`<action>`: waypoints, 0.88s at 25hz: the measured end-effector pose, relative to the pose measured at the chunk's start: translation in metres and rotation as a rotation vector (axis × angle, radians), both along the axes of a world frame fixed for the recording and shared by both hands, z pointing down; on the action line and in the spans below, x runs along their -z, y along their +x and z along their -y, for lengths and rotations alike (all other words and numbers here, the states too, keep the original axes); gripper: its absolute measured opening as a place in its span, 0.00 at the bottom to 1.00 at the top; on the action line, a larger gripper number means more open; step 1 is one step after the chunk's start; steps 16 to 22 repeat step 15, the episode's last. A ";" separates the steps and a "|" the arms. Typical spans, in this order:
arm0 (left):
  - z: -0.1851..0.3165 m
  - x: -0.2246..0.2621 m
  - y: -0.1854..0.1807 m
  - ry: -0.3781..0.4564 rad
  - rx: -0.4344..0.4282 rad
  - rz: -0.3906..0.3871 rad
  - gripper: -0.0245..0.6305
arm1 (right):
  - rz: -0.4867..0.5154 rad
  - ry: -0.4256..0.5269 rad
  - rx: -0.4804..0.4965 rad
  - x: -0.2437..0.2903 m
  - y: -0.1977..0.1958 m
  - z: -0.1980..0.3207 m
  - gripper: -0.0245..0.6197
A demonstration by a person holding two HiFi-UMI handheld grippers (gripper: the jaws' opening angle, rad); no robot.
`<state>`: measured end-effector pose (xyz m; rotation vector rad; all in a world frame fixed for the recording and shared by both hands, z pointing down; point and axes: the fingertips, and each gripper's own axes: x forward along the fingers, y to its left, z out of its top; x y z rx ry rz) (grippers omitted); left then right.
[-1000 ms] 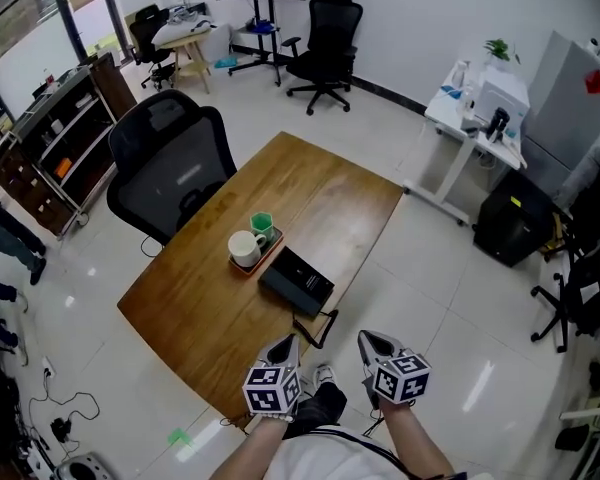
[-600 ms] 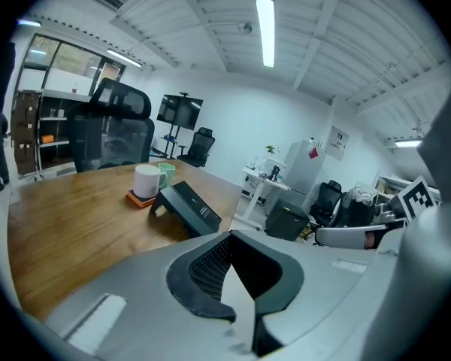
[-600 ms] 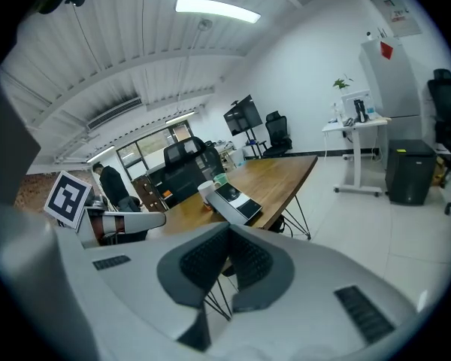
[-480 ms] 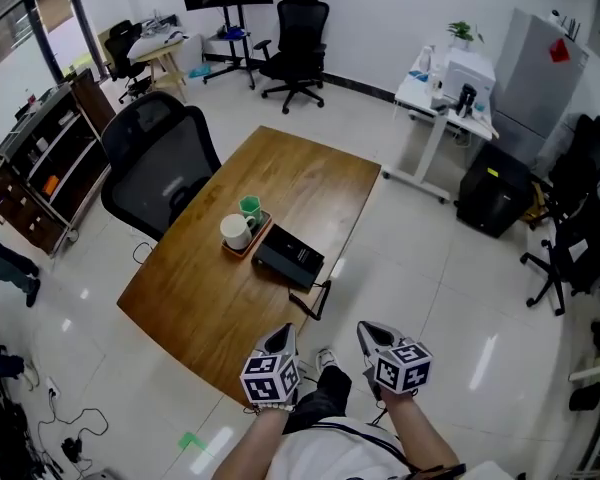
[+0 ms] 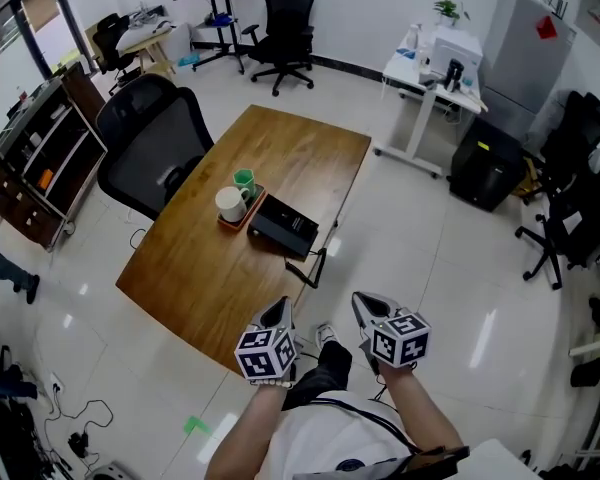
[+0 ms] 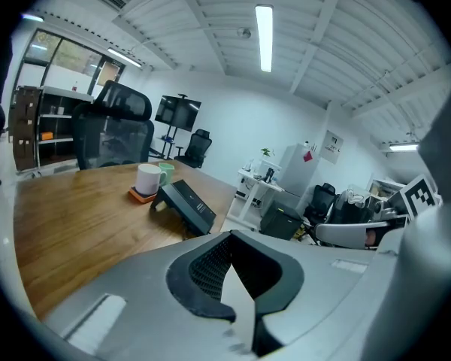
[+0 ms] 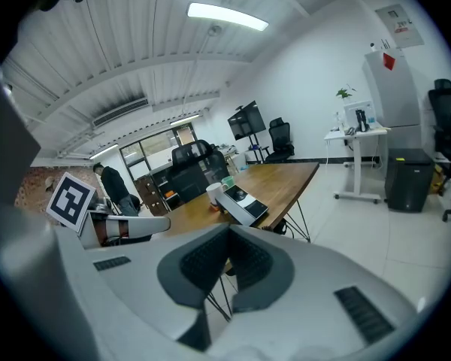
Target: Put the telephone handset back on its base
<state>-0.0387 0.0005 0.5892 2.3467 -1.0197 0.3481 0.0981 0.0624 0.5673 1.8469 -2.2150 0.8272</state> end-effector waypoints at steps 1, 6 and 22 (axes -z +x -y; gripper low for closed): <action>-0.001 0.000 0.000 0.001 0.000 0.000 0.01 | 0.000 0.002 0.001 0.001 -0.001 -0.001 0.04; -0.004 0.002 0.003 0.002 -0.009 -0.003 0.01 | -0.001 0.012 -0.006 0.006 0.000 -0.002 0.04; 0.003 0.005 -0.001 0.004 -0.006 -0.015 0.02 | -0.004 0.018 -0.007 0.006 -0.005 0.002 0.04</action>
